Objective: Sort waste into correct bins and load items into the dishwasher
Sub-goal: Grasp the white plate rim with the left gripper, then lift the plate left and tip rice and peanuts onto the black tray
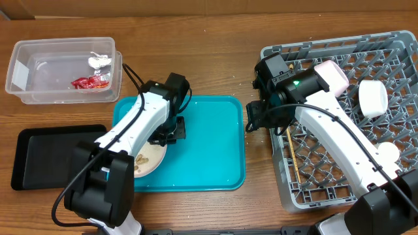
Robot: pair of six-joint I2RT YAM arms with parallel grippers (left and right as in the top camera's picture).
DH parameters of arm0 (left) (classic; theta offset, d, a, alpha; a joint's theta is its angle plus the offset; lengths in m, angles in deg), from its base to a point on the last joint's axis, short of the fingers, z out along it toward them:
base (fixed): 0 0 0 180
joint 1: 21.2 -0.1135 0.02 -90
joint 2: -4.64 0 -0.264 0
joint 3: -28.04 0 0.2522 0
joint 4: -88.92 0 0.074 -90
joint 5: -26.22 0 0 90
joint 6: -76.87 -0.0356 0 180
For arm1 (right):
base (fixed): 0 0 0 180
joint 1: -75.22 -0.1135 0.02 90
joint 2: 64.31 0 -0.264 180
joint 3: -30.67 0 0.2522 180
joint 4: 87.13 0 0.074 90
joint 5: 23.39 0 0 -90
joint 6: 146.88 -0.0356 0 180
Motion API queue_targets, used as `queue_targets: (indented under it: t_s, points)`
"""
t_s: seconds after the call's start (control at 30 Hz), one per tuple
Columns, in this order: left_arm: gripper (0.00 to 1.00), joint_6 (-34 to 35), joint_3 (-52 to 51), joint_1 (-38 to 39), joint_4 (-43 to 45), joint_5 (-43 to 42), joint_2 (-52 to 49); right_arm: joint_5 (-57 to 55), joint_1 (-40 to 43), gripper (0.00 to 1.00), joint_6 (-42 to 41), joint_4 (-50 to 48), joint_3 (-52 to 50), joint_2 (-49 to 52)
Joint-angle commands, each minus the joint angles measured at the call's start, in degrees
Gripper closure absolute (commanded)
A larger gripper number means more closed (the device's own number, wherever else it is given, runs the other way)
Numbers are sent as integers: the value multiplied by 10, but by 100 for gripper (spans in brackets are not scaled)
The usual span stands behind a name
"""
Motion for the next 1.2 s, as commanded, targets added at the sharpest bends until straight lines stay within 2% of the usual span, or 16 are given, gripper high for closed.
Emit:
queue_targets:
  t_s: [0.0,0.73,0.9,1.17]
  points:
    - [96,4,34,-3,-16,16,-9,-5,1,37,0,-1,-3,0]
    - [96,4,149,-16,-135,50,-9,-6,1,37,0,5,-3,0]
    - [96,-13,175,-63,-166,41,-7,-6,1,37,0,8,-3,0]
    - [96,-77,176,-169,-160,10,9,-6,1,37,0,8,-3,0]
